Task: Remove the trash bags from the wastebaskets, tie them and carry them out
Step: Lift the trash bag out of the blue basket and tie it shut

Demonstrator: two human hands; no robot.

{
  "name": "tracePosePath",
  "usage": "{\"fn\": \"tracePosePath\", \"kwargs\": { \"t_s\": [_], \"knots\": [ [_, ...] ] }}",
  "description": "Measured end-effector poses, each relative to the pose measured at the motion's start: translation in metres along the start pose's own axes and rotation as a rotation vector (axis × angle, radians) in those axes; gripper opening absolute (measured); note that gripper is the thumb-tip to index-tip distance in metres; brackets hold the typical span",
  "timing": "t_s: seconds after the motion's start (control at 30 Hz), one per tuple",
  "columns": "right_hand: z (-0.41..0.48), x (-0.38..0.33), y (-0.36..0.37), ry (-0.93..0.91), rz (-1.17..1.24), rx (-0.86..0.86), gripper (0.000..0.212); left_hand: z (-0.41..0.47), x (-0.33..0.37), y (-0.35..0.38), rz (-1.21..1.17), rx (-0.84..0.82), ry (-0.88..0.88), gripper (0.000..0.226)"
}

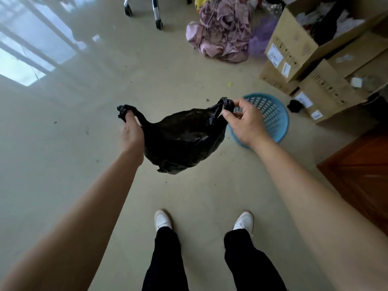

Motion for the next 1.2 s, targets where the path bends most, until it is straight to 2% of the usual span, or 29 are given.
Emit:
{"fn": "tracePosePath", "kwargs": {
  "t_s": [0.07, 0.13, 0.23, 0.3, 0.37, 0.43, 0.53, 0.7, 0.77, 0.87, 0.93, 1.03, 1.07, 1.13, 1.2],
  "knots": [
    [0.004, 0.030, 0.019, 0.033, -0.054, 0.048, 0.010, 0.025, -0.028, 0.008, 0.060, 0.013, -0.001, 0.068],
    [0.010, 0.076, 0.048, 0.073, -0.072, 0.104, 0.009, 0.060, -0.064, 0.024, 0.164, -0.001, 0.070, 0.071],
    [0.019, 0.167, 0.107, 0.163, -0.155, 0.060, 0.015, 0.111, -0.143, 0.055, 0.379, -0.100, 0.186, 0.061],
    [0.020, 0.221, 0.135, 0.225, -0.198, 0.013, 0.029, 0.131, -0.192, 0.065, 0.471, -0.159, 0.178, 0.062],
    [0.012, 0.252, 0.152, 0.251, -0.157, -0.001, 0.044, 0.143, -0.232, 0.067, 0.448, -0.203, 0.149, 0.067],
    [-0.004, 0.274, 0.163, 0.285, -0.096, -0.021, 0.074, 0.146, -0.263, 0.064, 0.367, -0.237, 0.144, 0.076],
    [-0.028, 0.297, 0.173, 0.344, -0.161, -0.115, 0.111, 0.136, -0.290, 0.051, 0.329, -0.231, 0.161, 0.084],
    [-0.028, 0.324, 0.185, 0.342, -0.278, -0.229, 0.136, 0.138, -0.337, 0.043, 0.402, -0.183, 0.056, 0.134],
    [-0.020, 0.328, 0.198, 0.279, -0.347, -0.267, 0.145, 0.156, -0.364, 0.040, 0.439, -0.149, 0.016, 0.124],
    [0.006, 0.334, 0.223, 0.147, -0.340, -0.266, 0.153, 0.193, -0.398, 0.048, 0.477, -0.199, 0.028, 0.083],
    [0.032, 0.339, 0.239, 0.069, -0.314, -0.255, 0.154, 0.214, -0.392, 0.064, 0.437, -0.199, 0.098, 0.075],
    [0.072, 0.341, 0.257, -0.055, -0.268, -0.252, 0.140, 0.244, -0.348, 0.097, 0.264, -0.168, 0.308, 0.090],
    [0.085, 0.342, 0.262, -0.101, -0.249, -0.243, 0.132, 0.254, -0.331, 0.108, 0.222, -0.148, 0.367, 0.087],
    [0.108, 0.348, 0.269, -0.129, -0.193, -0.246, 0.113, 0.275, -0.307, 0.134, 0.200, -0.119, 0.469, 0.053],
    [0.132, 0.360, 0.279, -0.132, -0.113, -0.236, 0.085, 0.288, -0.287, 0.159, 0.167, -0.077, 0.562, 0.024]
  ]
}}
Point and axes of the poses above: each hand's wrist, its own z-axis towards the middle knuckle, its own y-axis out of the palm, x = y × z, the point moved 7 cm from there along z, towards the middle knuckle, and after that the axes turned 4 degrees about z, right-handed, at the moved point
